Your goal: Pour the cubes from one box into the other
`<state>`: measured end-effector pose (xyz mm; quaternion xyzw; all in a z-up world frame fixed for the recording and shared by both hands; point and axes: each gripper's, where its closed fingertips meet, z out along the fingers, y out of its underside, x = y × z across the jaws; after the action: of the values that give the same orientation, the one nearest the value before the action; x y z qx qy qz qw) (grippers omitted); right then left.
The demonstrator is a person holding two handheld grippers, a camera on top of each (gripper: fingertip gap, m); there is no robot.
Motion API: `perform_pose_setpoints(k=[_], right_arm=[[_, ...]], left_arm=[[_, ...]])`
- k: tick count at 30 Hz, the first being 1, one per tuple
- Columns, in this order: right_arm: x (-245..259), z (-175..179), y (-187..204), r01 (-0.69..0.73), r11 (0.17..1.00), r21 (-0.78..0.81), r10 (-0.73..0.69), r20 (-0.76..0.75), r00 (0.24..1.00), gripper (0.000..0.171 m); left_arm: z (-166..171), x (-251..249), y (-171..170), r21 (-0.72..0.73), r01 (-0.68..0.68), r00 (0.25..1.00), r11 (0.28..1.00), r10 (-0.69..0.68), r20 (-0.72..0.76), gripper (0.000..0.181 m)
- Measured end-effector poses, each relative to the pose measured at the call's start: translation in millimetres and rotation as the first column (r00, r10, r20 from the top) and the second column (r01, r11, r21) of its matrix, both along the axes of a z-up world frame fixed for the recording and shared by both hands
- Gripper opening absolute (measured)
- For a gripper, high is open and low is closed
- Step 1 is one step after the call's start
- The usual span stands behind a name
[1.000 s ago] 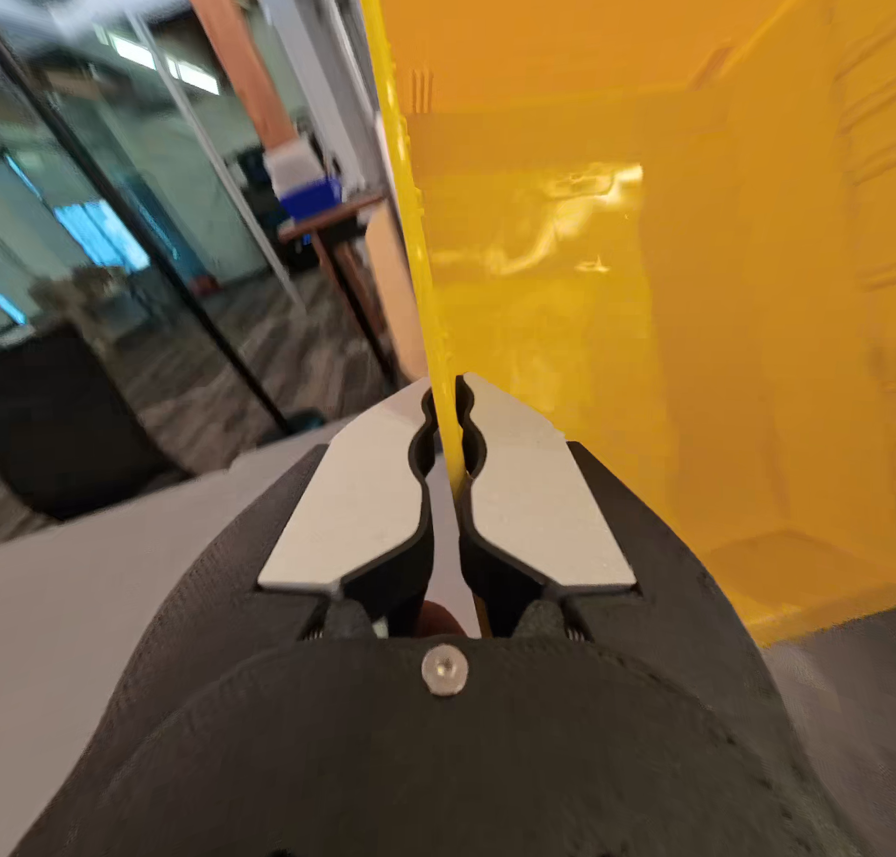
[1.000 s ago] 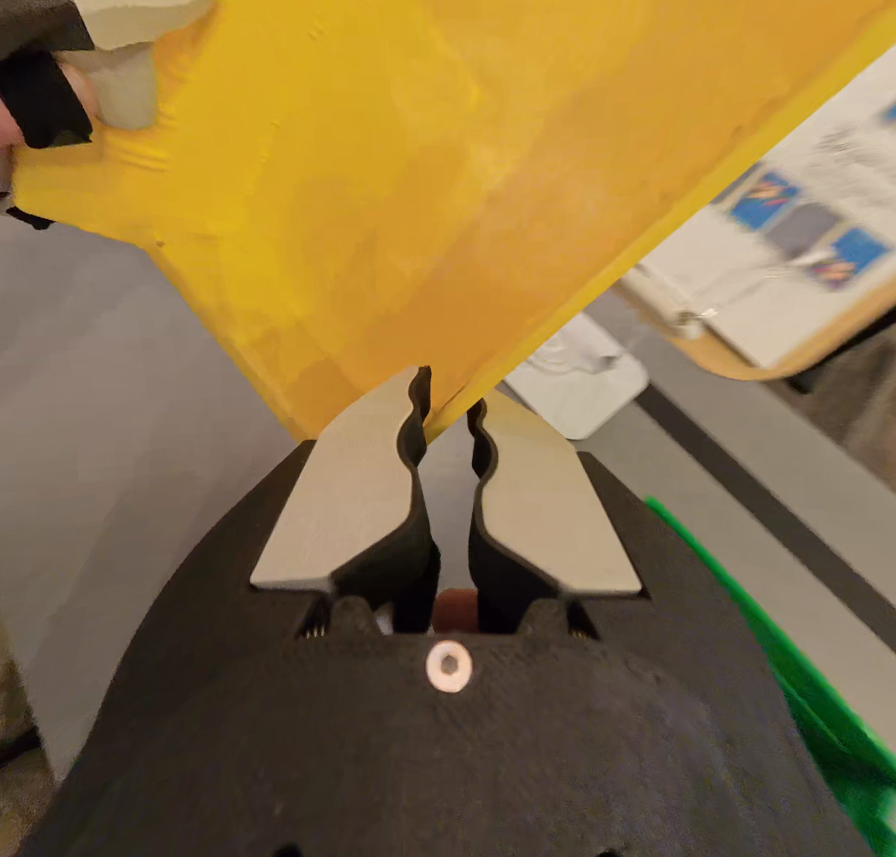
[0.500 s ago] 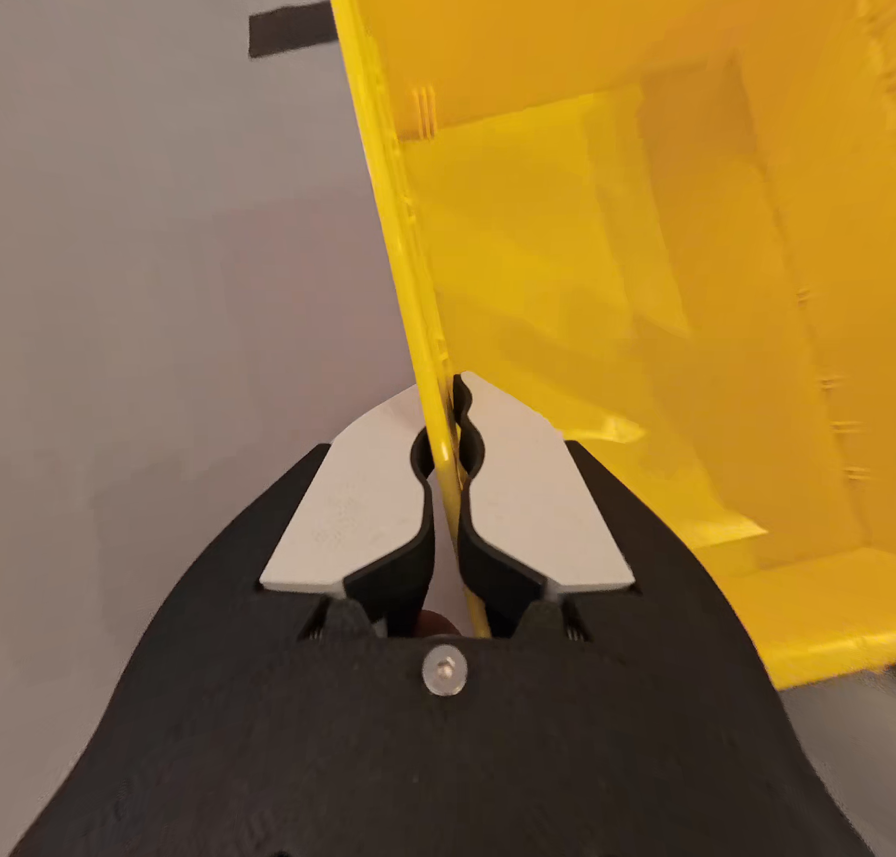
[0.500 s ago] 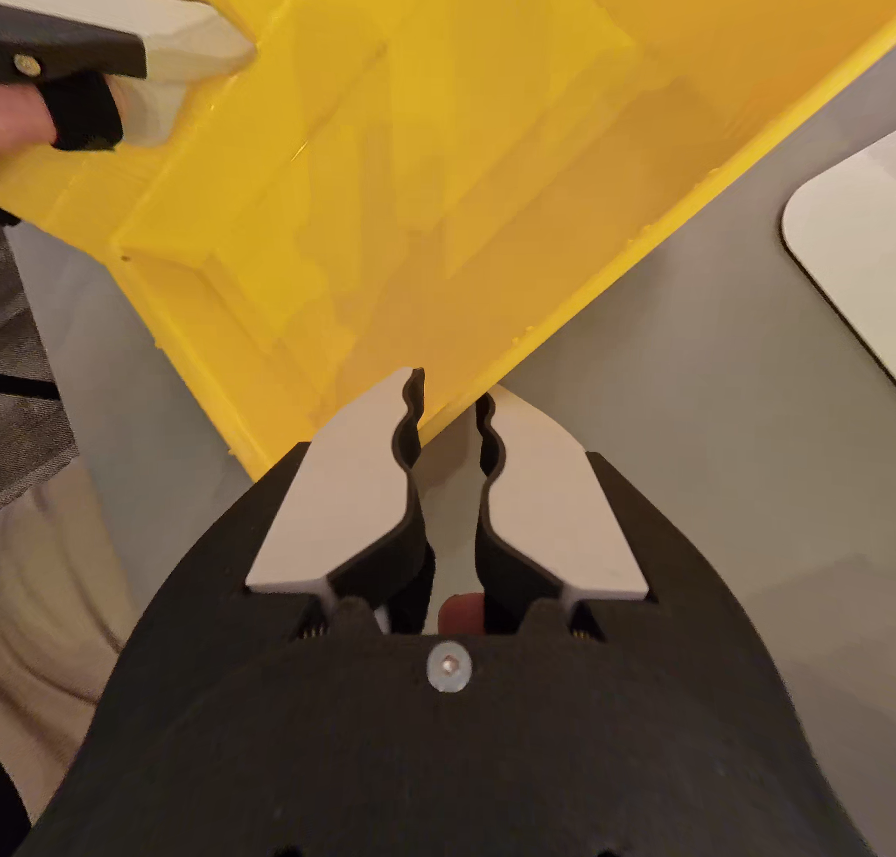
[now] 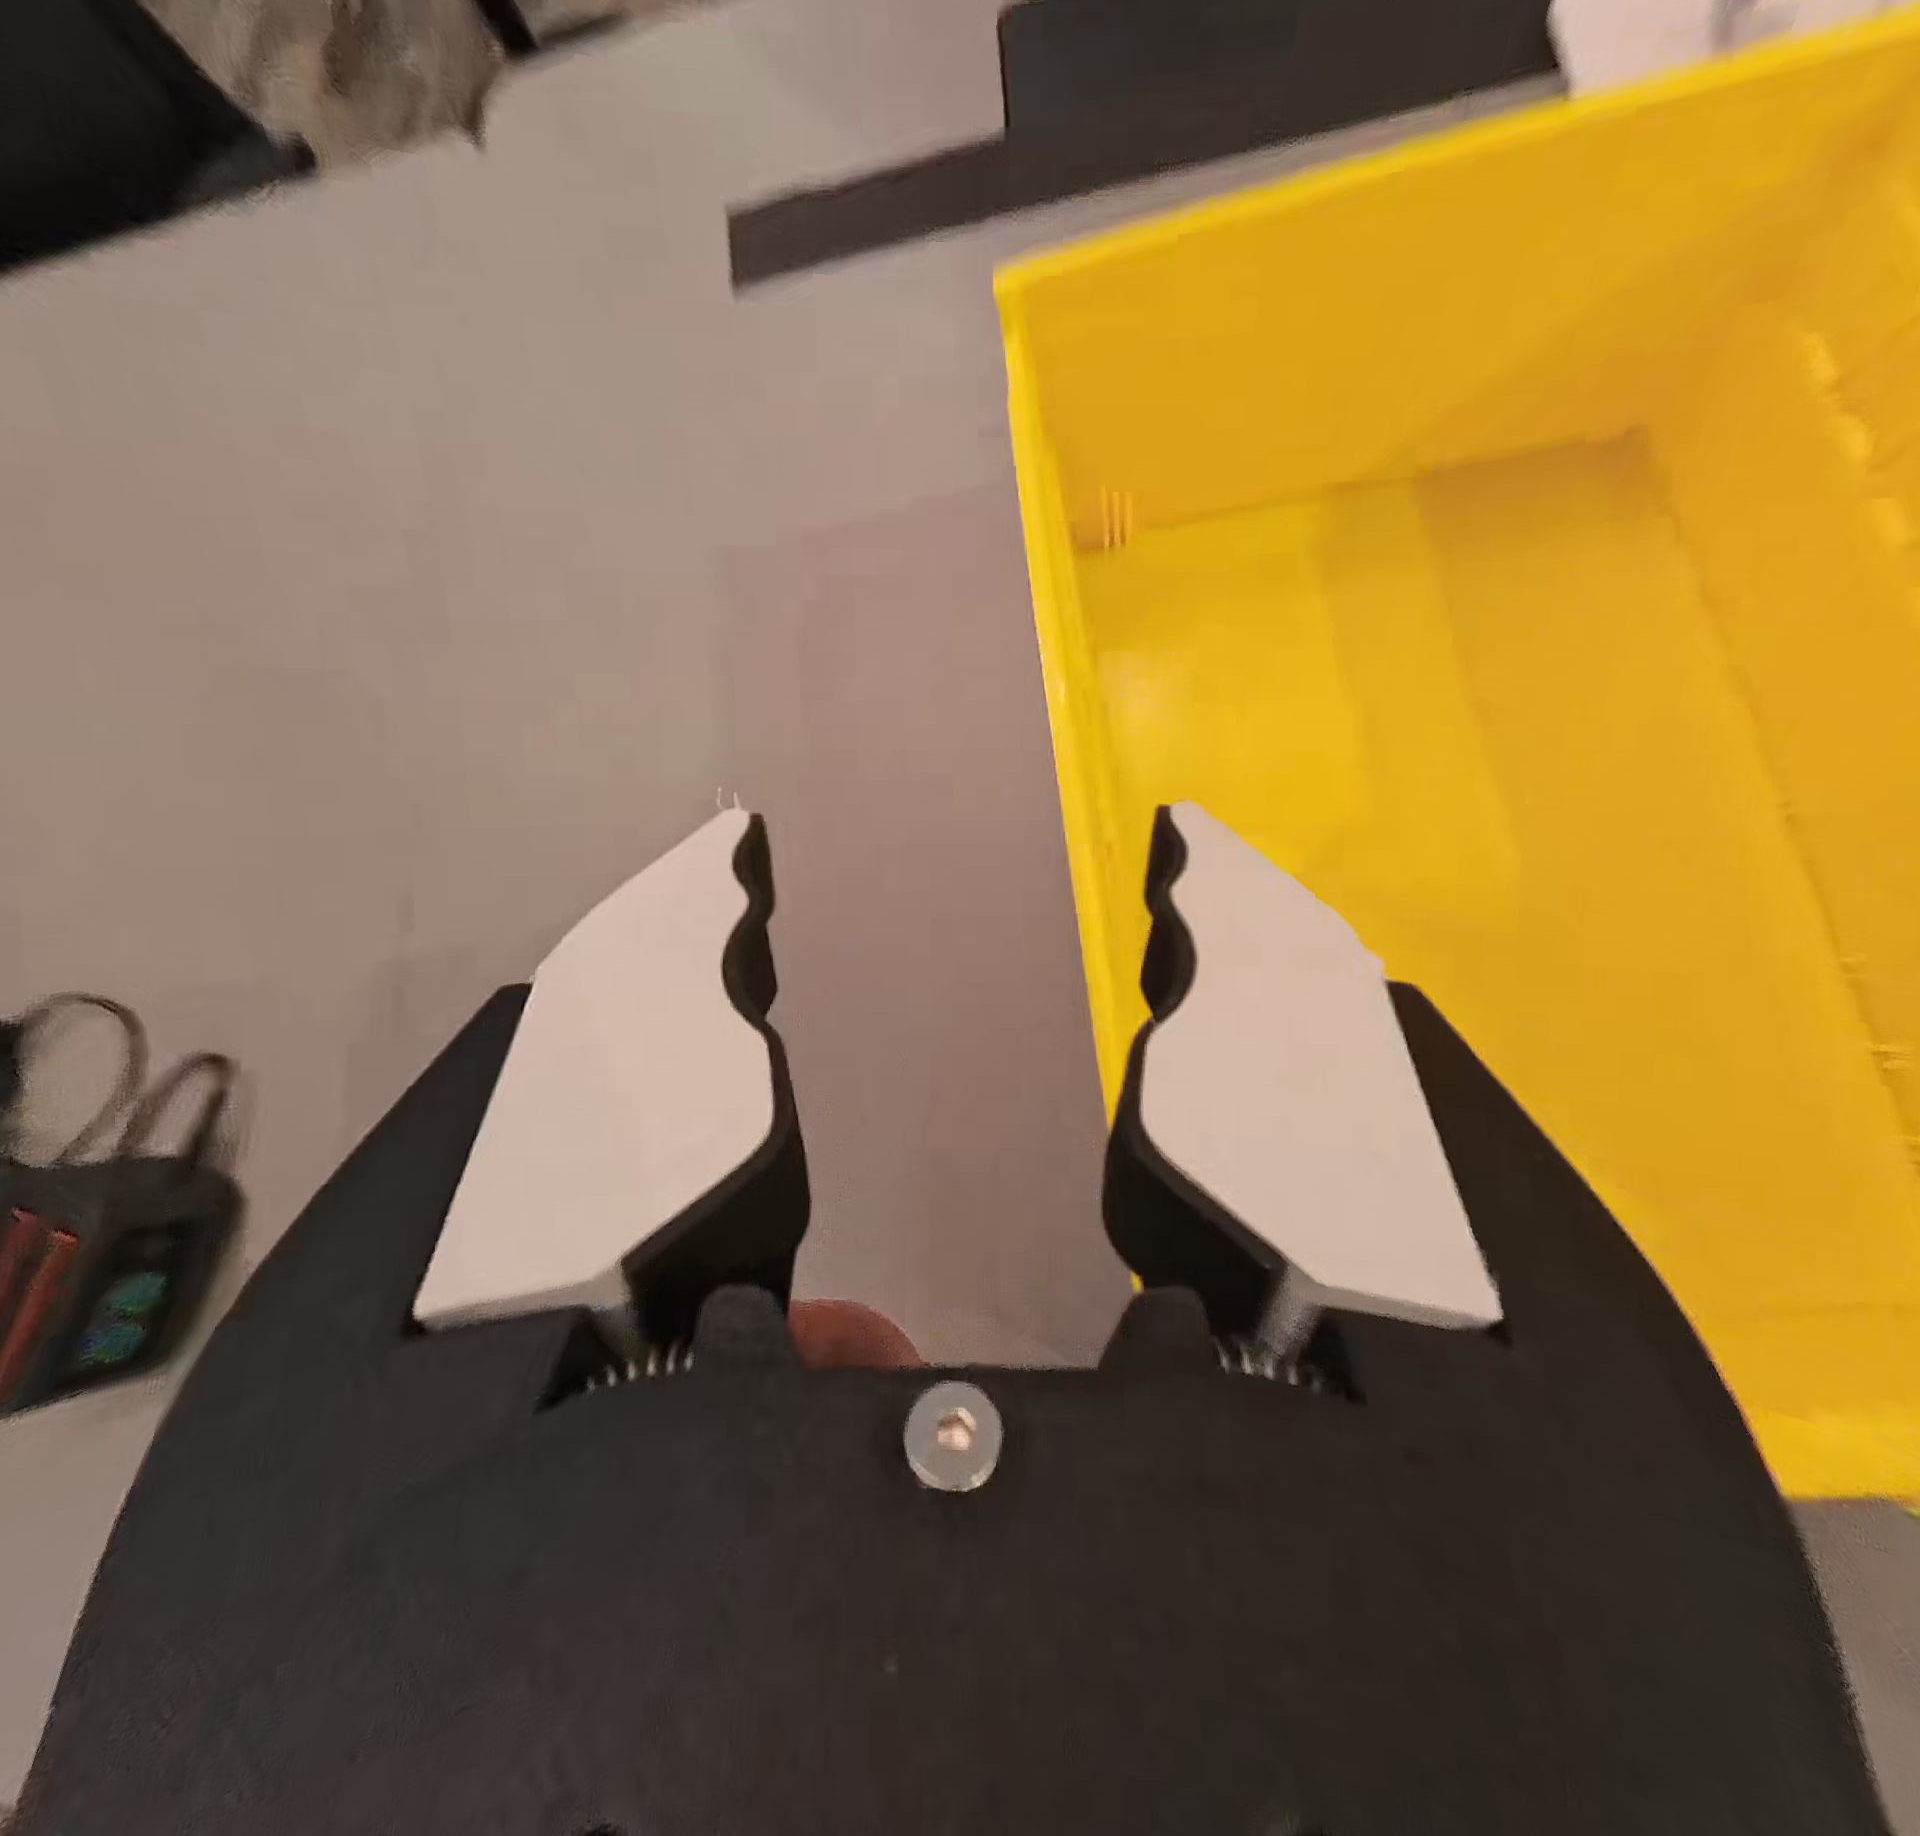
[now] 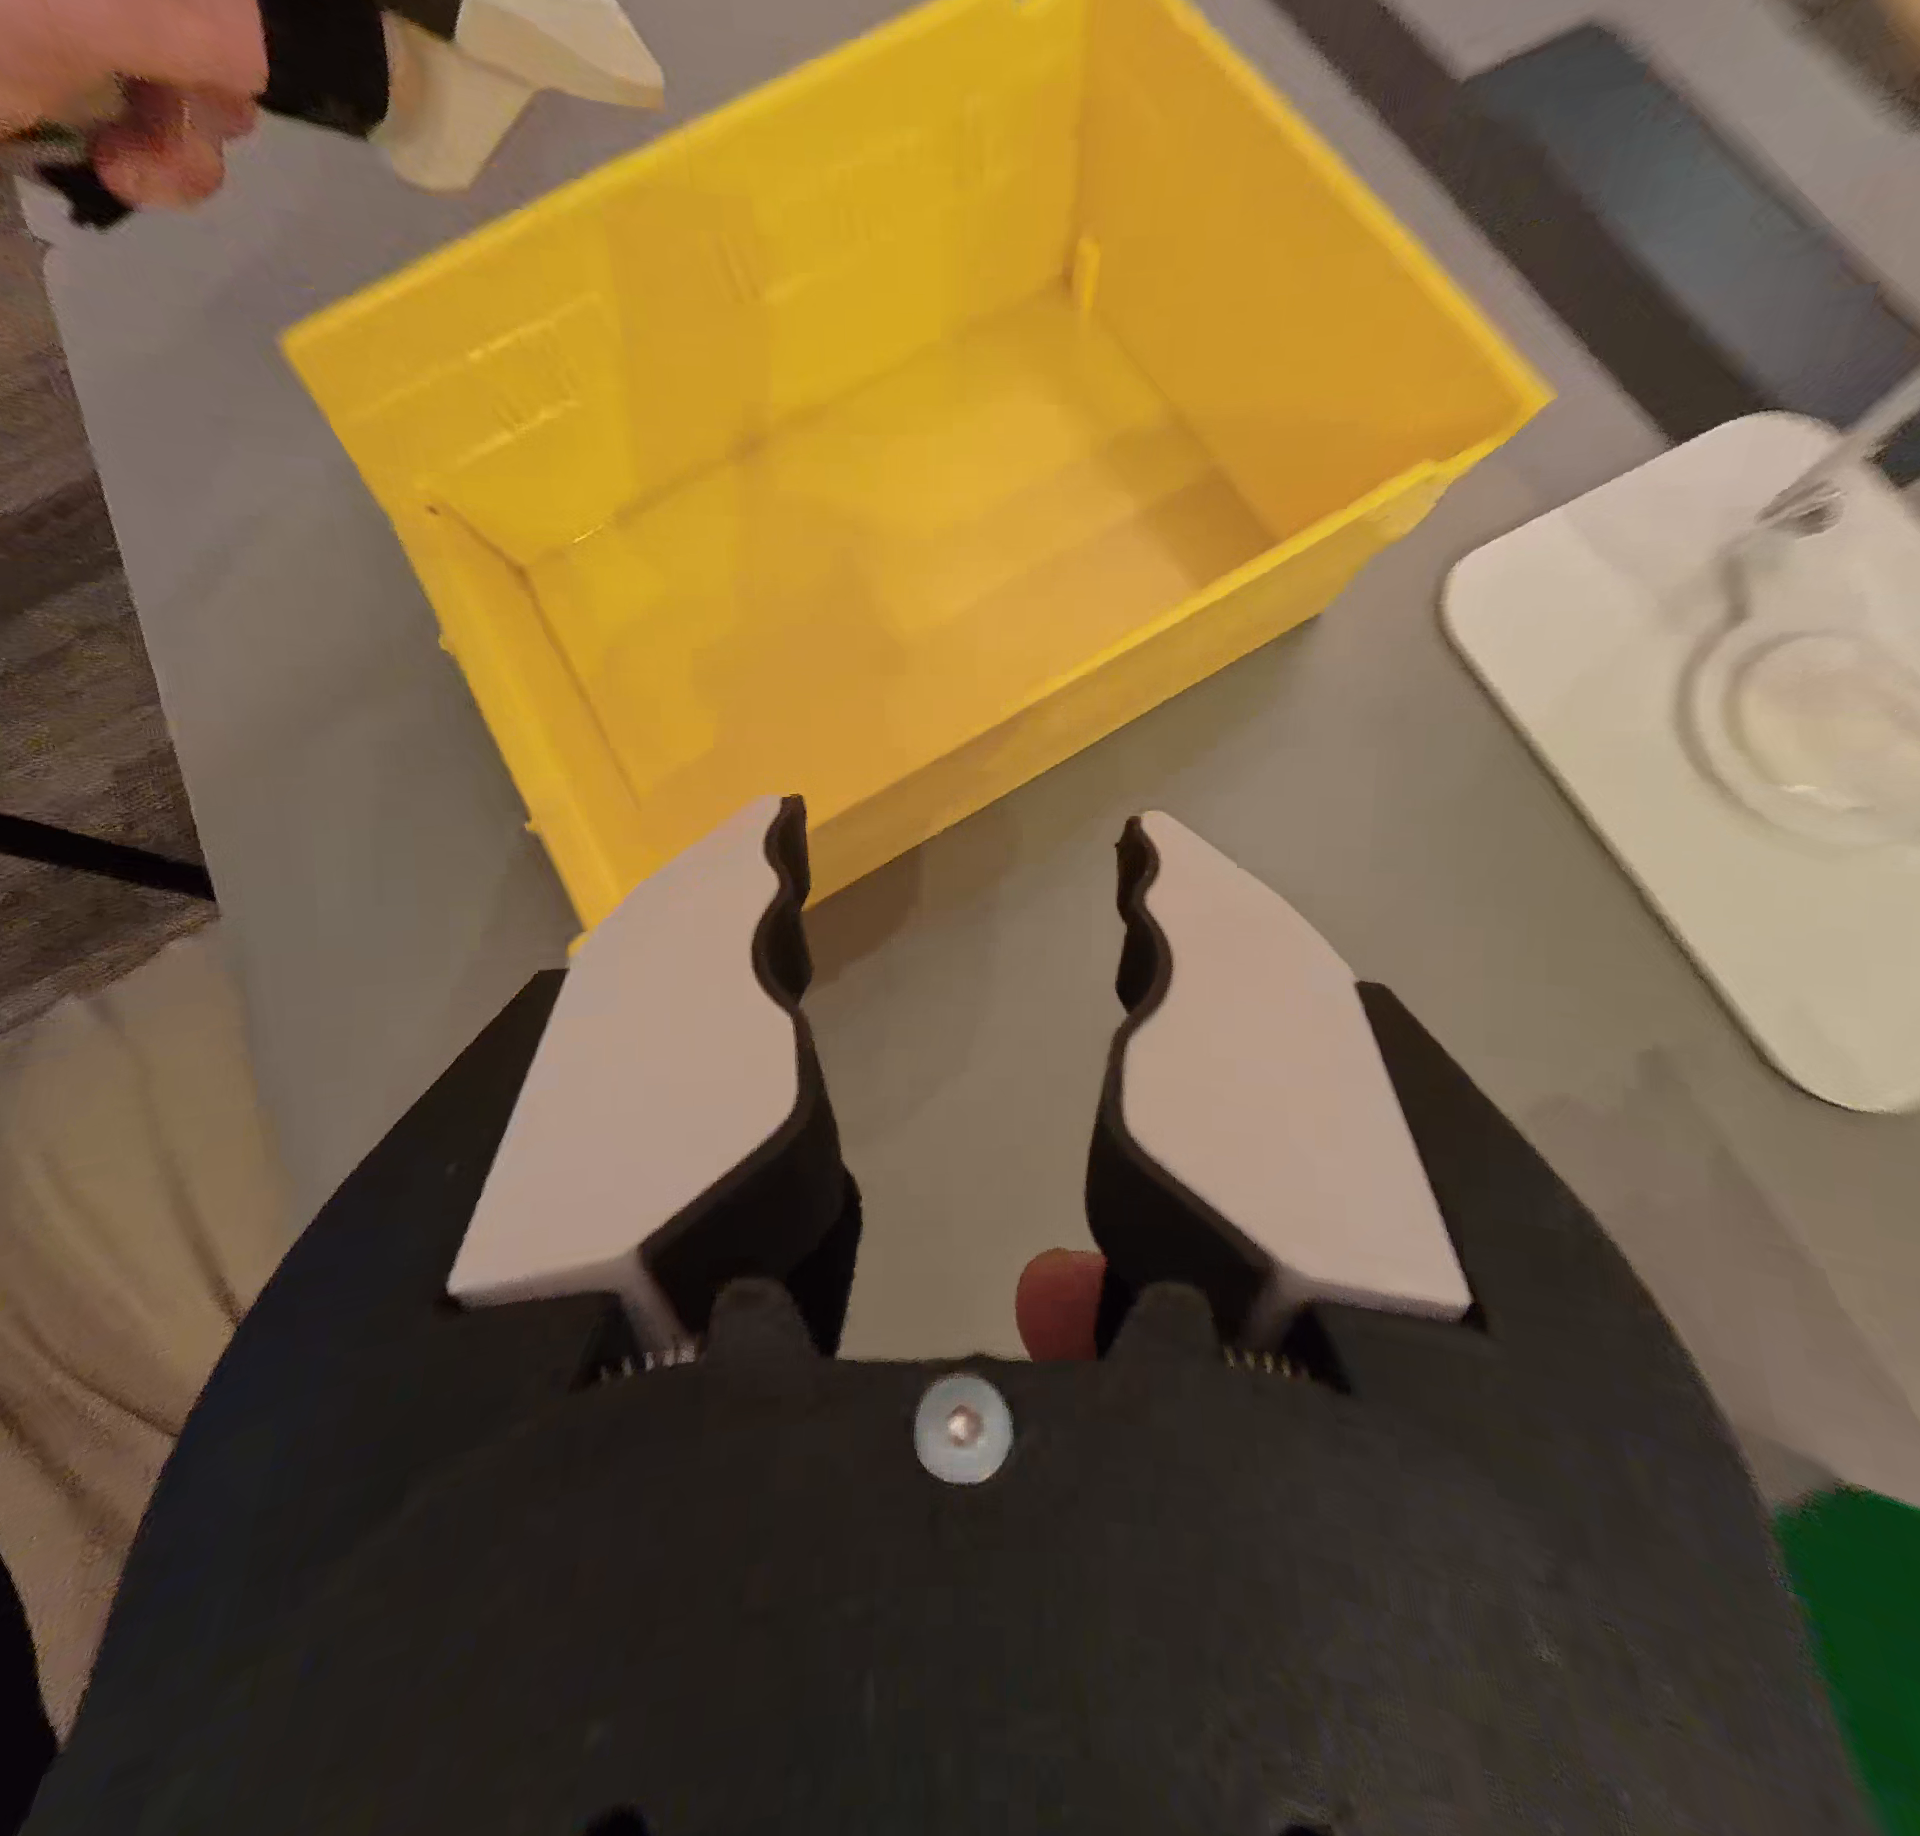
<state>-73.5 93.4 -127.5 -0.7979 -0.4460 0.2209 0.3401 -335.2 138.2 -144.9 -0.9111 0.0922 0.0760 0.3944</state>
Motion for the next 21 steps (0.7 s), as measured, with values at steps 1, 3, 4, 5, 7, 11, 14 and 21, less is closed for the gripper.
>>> perform_pose_setpoints(k=[1,3,4,5,7,11,14,21], right_arm=[[13,14,-5,0.010,1.000,0.030,-0.010,-0.020,1.000,0.056],[44,39,-12,0.047,0.995,0.084,-0.042,-0.061,0.997,0.057],[63,47,-16,0.070,0.992,0.101,-0.064,-0.061,0.996,0.060],[83,54,-20,0.090,0.989,0.113,-0.084,-0.057,0.995,0.064],[126,63,-30,0.134,0.983,0.127,-0.128,-0.053,0.990,0.065],[217,71,-51,0.272,0.948,0.168,-0.269,-0.042,0.962,0.065],[290,67,-61,0.408,0.885,0.226,-0.420,0.006,0.907,0.070],[424,-11,-93,0.657,0.743,0.128,-0.669,0.183,0.721,0.070]], left_arm=[[16,3,1,0.025,0.030,0.999,0.999,-0.029,-0.026,0.069],[42,23,-1,0.040,0.160,0.984,0.986,-0.157,-0.082,0.070],[51,38,-5,0.037,0.235,0.969,0.971,-0.231,-0.092,0.071],[58,54,-10,0.041,0.303,0.950,0.952,-0.298,-0.090,0.073],[62,92,-31,0.020,0.477,0.874,0.878,-0.472,-0.119,0.074],[50,142,-78,-0.021,0.685,0.704,0.728,-0.669,-0.239,0.078],[18,154,-101,-0.113,0.731,0.617,0.673,-0.723,-0.312,0.079],[-76,139,-126,-0.414,0.650,0.555,0.637,-0.770,-0.314,0.087]])
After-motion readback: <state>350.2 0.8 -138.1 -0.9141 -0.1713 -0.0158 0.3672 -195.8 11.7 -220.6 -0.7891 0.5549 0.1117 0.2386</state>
